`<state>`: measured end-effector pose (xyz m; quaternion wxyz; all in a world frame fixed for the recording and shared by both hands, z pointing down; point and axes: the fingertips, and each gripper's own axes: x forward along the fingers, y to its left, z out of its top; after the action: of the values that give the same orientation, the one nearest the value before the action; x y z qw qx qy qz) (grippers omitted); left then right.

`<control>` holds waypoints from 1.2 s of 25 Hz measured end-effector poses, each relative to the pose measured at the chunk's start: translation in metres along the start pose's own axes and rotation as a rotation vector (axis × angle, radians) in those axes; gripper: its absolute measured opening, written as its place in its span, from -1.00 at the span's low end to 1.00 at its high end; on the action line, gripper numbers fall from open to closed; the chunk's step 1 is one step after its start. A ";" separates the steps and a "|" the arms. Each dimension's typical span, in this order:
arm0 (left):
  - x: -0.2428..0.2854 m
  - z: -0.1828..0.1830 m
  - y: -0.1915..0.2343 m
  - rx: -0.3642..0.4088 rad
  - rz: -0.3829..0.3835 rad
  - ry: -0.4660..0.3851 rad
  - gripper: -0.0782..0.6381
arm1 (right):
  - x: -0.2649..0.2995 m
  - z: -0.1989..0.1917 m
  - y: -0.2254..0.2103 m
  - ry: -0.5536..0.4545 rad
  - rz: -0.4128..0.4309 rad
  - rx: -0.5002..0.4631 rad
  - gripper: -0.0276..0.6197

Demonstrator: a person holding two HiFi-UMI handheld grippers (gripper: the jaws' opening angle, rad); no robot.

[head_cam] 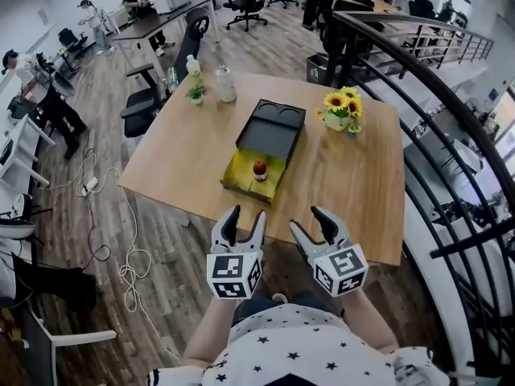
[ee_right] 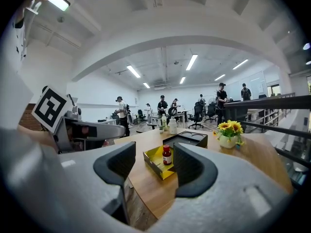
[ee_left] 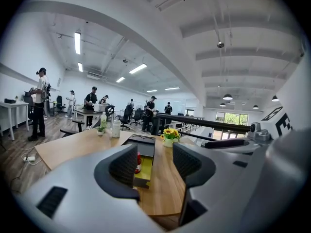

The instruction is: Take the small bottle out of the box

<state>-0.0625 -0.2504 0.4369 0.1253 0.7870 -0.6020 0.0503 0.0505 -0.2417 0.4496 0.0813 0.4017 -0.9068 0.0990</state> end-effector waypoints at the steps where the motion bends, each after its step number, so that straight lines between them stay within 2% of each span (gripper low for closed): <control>1: 0.004 -0.001 0.001 0.003 0.002 0.005 -0.18 | 0.001 -0.002 -0.002 0.004 0.001 0.003 -0.22; 8: 0.034 -0.008 0.017 0.017 0.028 0.026 -0.18 | 0.014 -0.011 -0.019 0.029 -0.005 0.028 -0.22; 16: 0.079 -0.023 0.038 0.019 0.017 0.072 -0.18 | 0.047 -0.009 -0.039 0.027 -0.019 0.036 -0.22; 30: 0.165 -0.051 0.066 0.035 -0.048 0.217 -0.18 | 0.116 0.004 -0.075 0.066 -0.019 0.056 -0.22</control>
<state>-0.0772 -0.4073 0.5333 0.1774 0.7932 -0.5648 0.1426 0.0290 -0.3750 0.4805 0.1008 0.4092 -0.8965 0.1367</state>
